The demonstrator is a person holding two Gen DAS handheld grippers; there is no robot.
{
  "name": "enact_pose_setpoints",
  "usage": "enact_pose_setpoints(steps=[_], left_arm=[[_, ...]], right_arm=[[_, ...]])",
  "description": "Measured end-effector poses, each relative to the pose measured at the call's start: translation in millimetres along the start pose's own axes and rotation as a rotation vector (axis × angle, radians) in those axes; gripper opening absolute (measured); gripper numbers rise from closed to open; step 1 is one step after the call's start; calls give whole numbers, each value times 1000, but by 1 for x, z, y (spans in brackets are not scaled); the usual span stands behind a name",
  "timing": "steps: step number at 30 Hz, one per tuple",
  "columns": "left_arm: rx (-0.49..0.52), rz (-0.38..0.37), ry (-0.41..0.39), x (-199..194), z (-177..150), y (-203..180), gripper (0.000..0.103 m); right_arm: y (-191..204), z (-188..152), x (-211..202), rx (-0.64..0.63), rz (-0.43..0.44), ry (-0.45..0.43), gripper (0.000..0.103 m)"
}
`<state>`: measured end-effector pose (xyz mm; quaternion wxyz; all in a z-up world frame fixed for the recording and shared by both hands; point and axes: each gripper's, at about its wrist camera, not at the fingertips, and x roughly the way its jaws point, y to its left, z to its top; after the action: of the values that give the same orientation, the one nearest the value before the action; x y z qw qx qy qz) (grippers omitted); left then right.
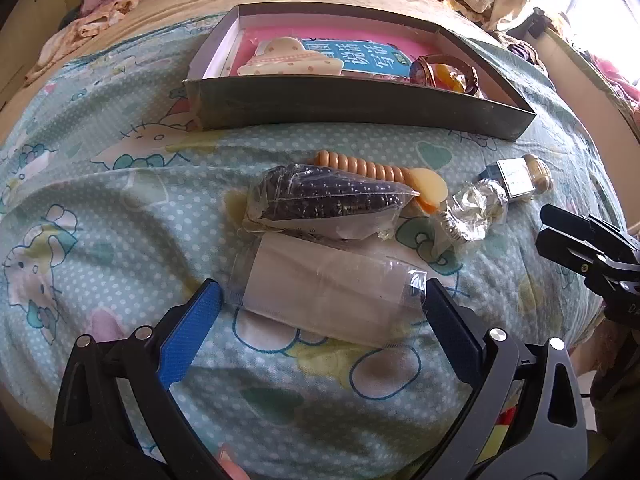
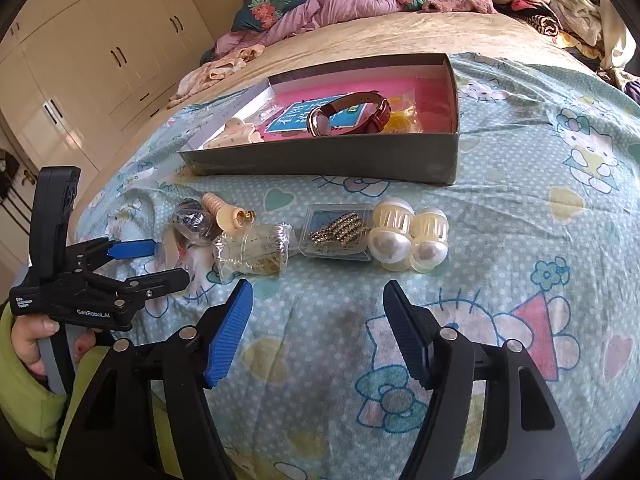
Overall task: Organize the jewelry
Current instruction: 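Grasp the gold hairpin box with the right tool while the left tool grasps the plastic bag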
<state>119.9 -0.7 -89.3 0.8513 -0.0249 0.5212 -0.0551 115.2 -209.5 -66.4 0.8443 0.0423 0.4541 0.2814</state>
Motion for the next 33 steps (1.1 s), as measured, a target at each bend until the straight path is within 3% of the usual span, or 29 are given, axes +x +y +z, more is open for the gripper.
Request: enact_pose_setpoints(steps=[12,18,21,22,33], left_arm=[[-22,-9,-9,8,4,2,93],[28,5,-17,9,4,-7,83],[55,2,-21,9,4,-12,79],[58,1,-23,9,4,-12,79],[65,-52,-75,-3,3,-13,76]], right_arm=[[-3,13,22,8,-30,-21,58],[-5,23,32,7,-35,-43,57],[-7,28,36,16,-25,-49,51],[-8,29,37,16,-16,-49,45],[-12,23,22,46,29,-72,44]])
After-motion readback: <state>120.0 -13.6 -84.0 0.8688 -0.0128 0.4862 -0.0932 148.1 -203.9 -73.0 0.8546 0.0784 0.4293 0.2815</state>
